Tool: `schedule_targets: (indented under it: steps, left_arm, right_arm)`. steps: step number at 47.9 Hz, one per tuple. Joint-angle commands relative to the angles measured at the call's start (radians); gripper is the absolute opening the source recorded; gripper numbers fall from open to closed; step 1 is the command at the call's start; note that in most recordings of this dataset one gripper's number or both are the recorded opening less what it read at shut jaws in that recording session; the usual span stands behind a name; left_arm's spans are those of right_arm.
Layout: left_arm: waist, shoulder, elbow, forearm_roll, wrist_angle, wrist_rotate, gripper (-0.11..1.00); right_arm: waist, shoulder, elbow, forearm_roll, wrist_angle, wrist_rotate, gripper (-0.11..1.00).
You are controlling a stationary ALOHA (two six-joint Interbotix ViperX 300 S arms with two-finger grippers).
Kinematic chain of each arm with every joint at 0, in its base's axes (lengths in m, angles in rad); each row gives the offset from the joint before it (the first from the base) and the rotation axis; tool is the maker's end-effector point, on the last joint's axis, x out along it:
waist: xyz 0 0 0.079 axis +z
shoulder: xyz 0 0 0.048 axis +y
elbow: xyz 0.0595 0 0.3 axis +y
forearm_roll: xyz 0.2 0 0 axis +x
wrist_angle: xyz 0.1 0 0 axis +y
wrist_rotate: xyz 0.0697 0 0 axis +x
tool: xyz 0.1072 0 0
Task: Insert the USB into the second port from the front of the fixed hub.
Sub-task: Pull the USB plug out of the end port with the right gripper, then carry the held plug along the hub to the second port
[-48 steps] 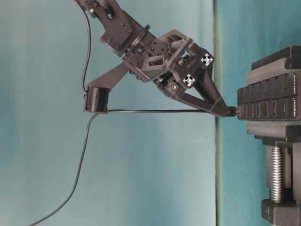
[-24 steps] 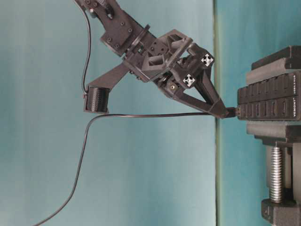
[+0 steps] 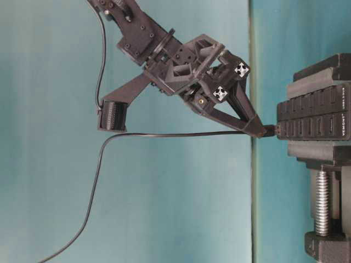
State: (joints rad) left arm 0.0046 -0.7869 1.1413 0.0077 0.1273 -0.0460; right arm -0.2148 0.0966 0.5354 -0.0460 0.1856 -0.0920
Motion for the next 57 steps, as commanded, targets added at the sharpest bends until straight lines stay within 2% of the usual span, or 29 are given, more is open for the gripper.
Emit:
schedule_targets:
  steps: [1,23,39,57]
  left_arm:
    - [0.002,0.002,-0.011,0.002,-0.009,-0.003,0.0]
    - [0.002,0.003,-0.014,0.002,-0.009,-0.003,0.0]
    - [0.003,-0.002,-0.009,0.002,-0.009,-0.003,0.0]
    - [0.003,-0.002,-0.009,0.002,-0.009,-0.003,0.0]
  right_arm:
    - [0.008,-0.046,-0.026,0.003,-0.005,0.005,0.05]
    - [0.008,-0.152,-0.028,0.012,0.023,0.009,0.05]
    - [0.008,-0.164,-0.028,0.02,0.041,0.012,0.05]
    - [0.064,-0.167,-0.028,0.025,0.054,0.055,0.05]
